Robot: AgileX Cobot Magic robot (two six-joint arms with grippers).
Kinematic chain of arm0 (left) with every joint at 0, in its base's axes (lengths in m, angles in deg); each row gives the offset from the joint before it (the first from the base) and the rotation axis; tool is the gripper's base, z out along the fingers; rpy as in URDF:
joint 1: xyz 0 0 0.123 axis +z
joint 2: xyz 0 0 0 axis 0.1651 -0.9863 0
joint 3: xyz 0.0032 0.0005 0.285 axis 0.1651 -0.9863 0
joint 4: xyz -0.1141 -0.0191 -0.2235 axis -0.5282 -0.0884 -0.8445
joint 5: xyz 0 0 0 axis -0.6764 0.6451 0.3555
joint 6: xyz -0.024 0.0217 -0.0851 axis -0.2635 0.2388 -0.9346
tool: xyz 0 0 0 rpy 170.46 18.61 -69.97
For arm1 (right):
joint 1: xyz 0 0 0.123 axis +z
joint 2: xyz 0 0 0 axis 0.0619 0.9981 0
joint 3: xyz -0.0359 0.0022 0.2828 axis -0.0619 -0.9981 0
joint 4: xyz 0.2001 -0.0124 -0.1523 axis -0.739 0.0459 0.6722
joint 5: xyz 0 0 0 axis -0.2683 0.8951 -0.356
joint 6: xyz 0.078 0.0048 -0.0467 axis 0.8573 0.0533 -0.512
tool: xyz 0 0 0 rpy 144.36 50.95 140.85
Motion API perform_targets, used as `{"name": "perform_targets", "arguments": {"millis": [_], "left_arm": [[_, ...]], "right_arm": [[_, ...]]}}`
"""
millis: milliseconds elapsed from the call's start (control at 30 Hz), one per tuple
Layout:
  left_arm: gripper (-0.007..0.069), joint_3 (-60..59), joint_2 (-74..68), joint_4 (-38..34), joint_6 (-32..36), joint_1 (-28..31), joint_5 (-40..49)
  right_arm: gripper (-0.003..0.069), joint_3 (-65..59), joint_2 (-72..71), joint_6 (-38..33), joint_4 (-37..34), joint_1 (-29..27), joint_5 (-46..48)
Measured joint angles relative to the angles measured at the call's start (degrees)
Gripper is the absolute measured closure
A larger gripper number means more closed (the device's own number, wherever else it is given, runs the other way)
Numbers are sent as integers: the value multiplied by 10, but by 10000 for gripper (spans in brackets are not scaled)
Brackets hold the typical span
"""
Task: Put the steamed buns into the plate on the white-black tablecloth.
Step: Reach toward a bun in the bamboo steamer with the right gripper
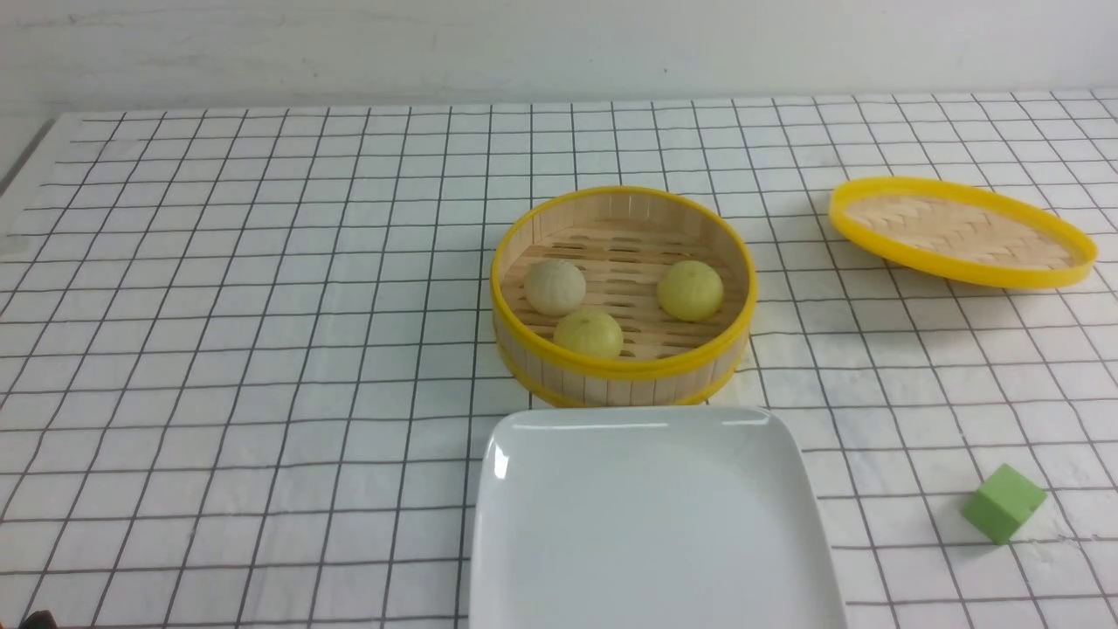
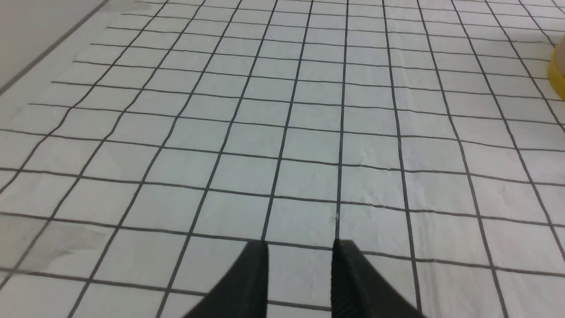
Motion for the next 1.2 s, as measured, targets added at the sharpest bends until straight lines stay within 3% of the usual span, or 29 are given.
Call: {"name": "perform_targets", "arguments": {"millis": [867, 967, 1033, 1067, 1100, 1200], "left_arm": [[384, 0, 0, -5, -10, 0, 0], [384, 0, 0, -84, -80, 0, -1], [384, 1, 0, -216, -191, 0, 0], [384, 1, 0, -226, -209, 0, 0], [384, 1, 0, -302, -267, 0, 2], [384, -1, 0, -377, -338, 0, 5]], "right_arm": [[419, 0, 0, 0, 0, 0, 0], [419, 0, 0, 24, -42, 0, -4], [419, -1, 0, 86, -148, 0, -7], [419, -1, 0, 91, -156, 0, -6], [419, -3, 0, 123, -221, 0, -11], [419, -3, 0, 142, -271, 0, -14]]}}
